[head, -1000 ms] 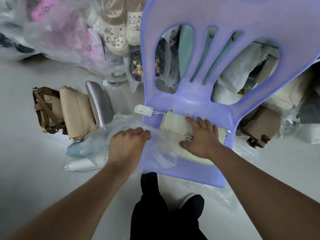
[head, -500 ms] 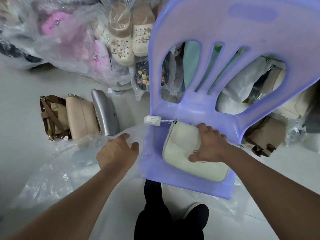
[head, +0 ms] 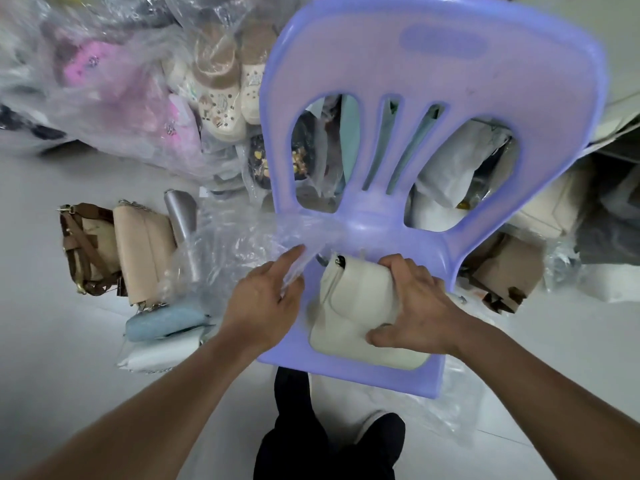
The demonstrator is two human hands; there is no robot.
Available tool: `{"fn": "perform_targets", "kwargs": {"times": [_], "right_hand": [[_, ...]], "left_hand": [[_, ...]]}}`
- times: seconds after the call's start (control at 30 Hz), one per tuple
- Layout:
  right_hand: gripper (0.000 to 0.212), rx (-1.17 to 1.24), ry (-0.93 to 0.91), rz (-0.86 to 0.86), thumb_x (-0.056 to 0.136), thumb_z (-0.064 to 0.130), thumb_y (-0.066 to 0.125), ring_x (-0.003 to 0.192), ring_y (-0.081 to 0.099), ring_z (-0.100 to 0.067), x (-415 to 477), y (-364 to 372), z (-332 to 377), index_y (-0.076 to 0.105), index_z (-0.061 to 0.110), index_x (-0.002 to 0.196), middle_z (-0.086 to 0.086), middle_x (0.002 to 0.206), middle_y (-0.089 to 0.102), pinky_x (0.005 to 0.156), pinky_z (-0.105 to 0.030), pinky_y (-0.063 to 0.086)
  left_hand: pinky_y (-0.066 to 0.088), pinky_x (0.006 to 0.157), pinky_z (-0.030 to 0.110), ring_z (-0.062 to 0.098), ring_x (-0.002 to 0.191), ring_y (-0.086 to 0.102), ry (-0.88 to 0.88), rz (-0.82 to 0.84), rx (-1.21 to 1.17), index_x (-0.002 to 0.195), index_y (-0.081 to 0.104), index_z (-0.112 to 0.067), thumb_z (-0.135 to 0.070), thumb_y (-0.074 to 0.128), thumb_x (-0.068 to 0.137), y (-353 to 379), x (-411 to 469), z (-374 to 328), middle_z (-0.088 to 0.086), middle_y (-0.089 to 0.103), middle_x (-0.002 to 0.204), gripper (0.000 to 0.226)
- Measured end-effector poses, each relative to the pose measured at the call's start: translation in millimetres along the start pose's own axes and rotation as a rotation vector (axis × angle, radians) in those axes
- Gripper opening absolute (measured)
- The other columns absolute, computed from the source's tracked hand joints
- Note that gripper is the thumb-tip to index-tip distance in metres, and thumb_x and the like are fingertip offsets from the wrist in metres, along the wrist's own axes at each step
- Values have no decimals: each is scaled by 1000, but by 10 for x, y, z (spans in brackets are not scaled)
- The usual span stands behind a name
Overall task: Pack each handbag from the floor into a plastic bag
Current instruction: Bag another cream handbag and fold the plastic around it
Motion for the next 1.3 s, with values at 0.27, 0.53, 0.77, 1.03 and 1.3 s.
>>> {"fn": "perform_targets", "kwargs": {"times": [0.27,0.53,0.77,1.03,1.3], "right_hand": [[115,234,179,-117,49,50,88,113,43,-29,-16,108,44,9,41,132,1,118,45,94,-39,37],[104,481,288,-269,45,52,82,116,53,-28,-91,60,126,18,75,124,8,121,51,98,-54,48],[90,771,282,-249,64,32,95,103,58,-6,-106,174,144,25,40,120,17,110,52,78,-25,49],[90,831,332,-172,67,35,94,103,64,-6,-201,220,110,28,38,129,13,118,60,80,-29,54],[97,672,283,-50,65,38,94,99,60,4,-350,303,45,25,46,134,21,115,57,75,-20,51]], "left_hand": [[51,77,42,25,88,46,457,-3,306,151,35,-32,-30,37,87,133,-45,-520,0,46,93,64],[46,67,38,28,79,53,669,-242,682,147,38,-32,5,34,72,216,-282,-444,6,55,93,83],[39,95,39,25,113,45,-293,-497,-158,135,42,-32,-52,63,81,82,-414,-134,1,46,120,61],[52,100,43,12,102,69,-516,-172,-933,110,59,-48,-67,69,68,189,-258,-139,-11,73,106,47],[50,62,9,9,88,67,-421,-324,-988,124,44,-23,-22,86,76,53,-165,-373,0,59,115,64]]}}
Point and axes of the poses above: each hand's wrist, its own x-axis towards the middle knuckle, its own y-axis out of the palm, z = x × y, the point moved 4 cm from there along x, towards the middle knuckle
